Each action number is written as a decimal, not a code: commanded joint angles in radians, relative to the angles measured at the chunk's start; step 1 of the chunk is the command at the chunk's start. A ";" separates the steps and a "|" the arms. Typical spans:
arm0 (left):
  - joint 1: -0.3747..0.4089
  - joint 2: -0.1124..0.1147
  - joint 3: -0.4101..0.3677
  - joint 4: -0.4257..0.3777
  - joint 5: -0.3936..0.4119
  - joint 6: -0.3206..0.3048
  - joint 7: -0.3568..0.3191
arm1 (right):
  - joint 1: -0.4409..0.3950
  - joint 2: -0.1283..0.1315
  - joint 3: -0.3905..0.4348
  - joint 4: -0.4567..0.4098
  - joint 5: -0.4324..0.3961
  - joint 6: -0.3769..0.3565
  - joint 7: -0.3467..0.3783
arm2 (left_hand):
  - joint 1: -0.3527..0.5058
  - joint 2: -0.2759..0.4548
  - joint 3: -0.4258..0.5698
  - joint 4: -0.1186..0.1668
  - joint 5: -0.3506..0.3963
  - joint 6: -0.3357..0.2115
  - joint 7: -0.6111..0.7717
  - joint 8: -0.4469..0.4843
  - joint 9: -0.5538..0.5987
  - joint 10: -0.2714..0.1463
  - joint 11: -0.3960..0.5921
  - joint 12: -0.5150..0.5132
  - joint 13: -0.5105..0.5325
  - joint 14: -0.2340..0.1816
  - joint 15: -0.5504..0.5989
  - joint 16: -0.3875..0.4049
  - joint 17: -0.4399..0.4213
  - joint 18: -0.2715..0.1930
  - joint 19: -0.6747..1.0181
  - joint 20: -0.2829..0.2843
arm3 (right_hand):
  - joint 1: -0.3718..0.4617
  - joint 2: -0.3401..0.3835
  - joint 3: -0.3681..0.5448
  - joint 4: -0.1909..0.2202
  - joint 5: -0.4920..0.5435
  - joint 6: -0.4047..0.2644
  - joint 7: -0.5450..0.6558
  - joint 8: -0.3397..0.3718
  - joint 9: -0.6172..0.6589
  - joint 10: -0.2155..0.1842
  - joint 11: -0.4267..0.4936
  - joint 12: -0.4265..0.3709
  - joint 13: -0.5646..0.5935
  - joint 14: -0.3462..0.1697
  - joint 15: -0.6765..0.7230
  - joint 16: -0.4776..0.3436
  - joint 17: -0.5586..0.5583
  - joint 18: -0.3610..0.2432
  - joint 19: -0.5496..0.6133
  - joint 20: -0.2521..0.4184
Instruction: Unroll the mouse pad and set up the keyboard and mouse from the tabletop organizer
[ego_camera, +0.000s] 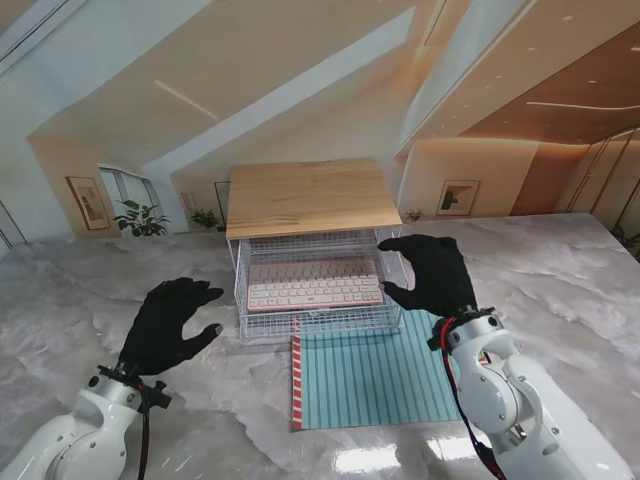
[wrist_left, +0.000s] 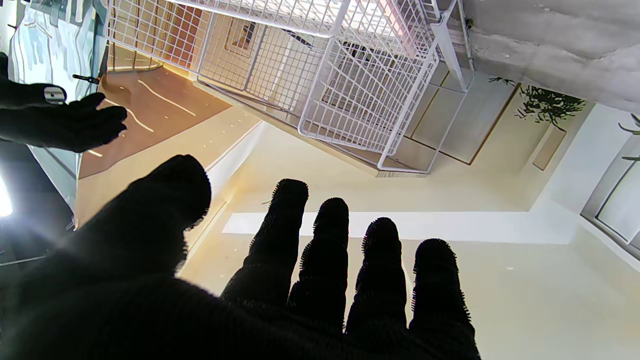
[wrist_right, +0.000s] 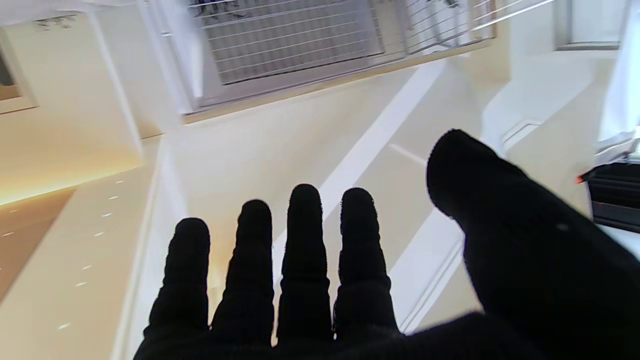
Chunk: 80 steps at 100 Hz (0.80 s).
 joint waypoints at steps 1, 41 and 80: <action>-0.001 -0.003 0.007 -0.010 -0.007 0.005 -0.021 | 0.035 -0.006 -0.032 -0.025 -0.011 0.001 0.037 | -0.015 0.016 -0.015 0.017 0.007 0.009 -0.017 -0.012 -0.003 -0.002 -0.004 -0.004 -0.030 0.000 -0.009 -0.006 -0.005 -0.008 -0.003 0.008 | -0.012 0.036 -0.013 0.013 0.056 0.015 -0.011 -0.006 0.041 0.015 -0.018 -0.018 0.029 0.000 -0.014 -0.012 0.005 -0.001 0.028 -0.031; -0.011 0.001 0.026 -0.043 -0.014 0.062 -0.067 | 0.287 -0.009 -0.305 0.090 0.033 0.115 0.166 | -0.013 0.011 -0.022 0.020 0.008 0.015 -0.021 -0.013 -0.005 0.002 -0.004 -0.004 -0.034 0.003 -0.007 -0.006 -0.006 -0.009 0.000 0.005 | 0.010 0.138 -0.053 0.018 0.188 0.045 -0.066 0.016 0.165 0.054 -0.059 -0.028 0.127 0.043 -0.006 -0.008 0.064 0.022 0.070 -0.022; -0.030 0.008 0.038 -0.069 -0.002 0.153 -0.123 | 0.537 -0.070 -0.578 0.320 0.166 0.273 0.181 | -0.027 -0.003 -0.034 0.027 0.008 0.039 -0.025 -0.016 -0.007 0.020 -0.002 -0.003 -0.036 0.023 0.002 -0.004 -0.002 -0.010 0.026 0.012 | 0.004 0.163 -0.060 0.025 0.201 0.105 -0.105 0.002 0.153 0.075 -0.072 -0.031 0.109 0.049 -0.017 -0.013 0.068 -0.033 0.054 -0.047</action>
